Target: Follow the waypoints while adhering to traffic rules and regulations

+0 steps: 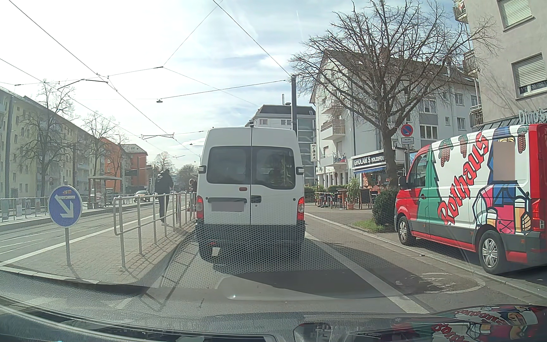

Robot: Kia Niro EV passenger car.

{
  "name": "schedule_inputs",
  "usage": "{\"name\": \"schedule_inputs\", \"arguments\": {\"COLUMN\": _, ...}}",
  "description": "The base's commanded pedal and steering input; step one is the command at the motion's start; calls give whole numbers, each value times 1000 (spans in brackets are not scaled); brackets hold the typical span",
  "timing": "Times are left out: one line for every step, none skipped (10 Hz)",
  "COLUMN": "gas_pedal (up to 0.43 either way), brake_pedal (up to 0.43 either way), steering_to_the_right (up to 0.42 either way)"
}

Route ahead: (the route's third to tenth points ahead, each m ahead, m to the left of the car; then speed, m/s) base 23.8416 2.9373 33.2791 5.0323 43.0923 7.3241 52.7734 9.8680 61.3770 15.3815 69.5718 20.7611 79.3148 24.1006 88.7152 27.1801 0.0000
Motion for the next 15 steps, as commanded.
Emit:
{"name": "schedule_inputs", "arguments": {"gas_pedal": 0, "brake_pedal": 238, "steering_to_the_right": -49}}
{"name": "schedule_inputs", "arguments": {"gas_pedal": 0, "brake_pedal": 238, "steering_to_the_right": -49}}
{"name": "schedule_inputs", "arguments": {"gas_pedal": 0, "brake_pedal": 146, "steering_to_the_right": -49}}
{"name": "schedule_inputs", "arguments": {"gas_pedal": 0, "brake_pedal": 0, "steering_to_the_right": -49}}
{"name": "schedule_inputs", "arguments": {"gas_pedal": 0, "brake_pedal": 0, "steering_to_the_right": -49}}
{"name": "schedule_inputs", "arguments": {"gas_pedal": 0, "brake_pedal": 0, "steering_to_the_right": -49}}
{"name": "schedule_inputs", "arguments": {"gas_pedal": 0, "brake_pedal": 0, "steering_to_the_right": -49}}
{"name": "schedule_inputs", "arguments": {"gas_pedal": 39, "brake_pedal": 0, "steering_to_the_right": -48}}
{"name": "schedule_inputs", "arguments": {"gas_pedal": 177, "brake_pedal": 0, "steering_to_the_right": -46}}
{"name": "schedule_inputs", "arguments": {"gas_pedal": 197, "brake_pedal": 0, "steering_to_the_right": -40}}
{"name": "schedule_inputs", "arguments": {"gas_pedal": 220, "brake_pedal": 0, "steering_to_the_right": -37}}
{"name": "schedule_inputs", "arguments": {"gas_pedal": 240, "brake_pedal": 0, "steering_to_the_right": -37}}
{"name": "schedule_inputs", "arguments": {"gas_pedal": 248, "brake_pedal": 0, "steering_to_the_right": -36}}
{"name": "schedule_inputs", "arguments": {"gas_pedal": 248, "brake_pedal": 0, "steering_to_the_right": -36}}
{"name": "schedule_inputs", "arguments": {"gas_pedal": 260, "brake_pedal": 0, "steering_to_the_right": -36}}
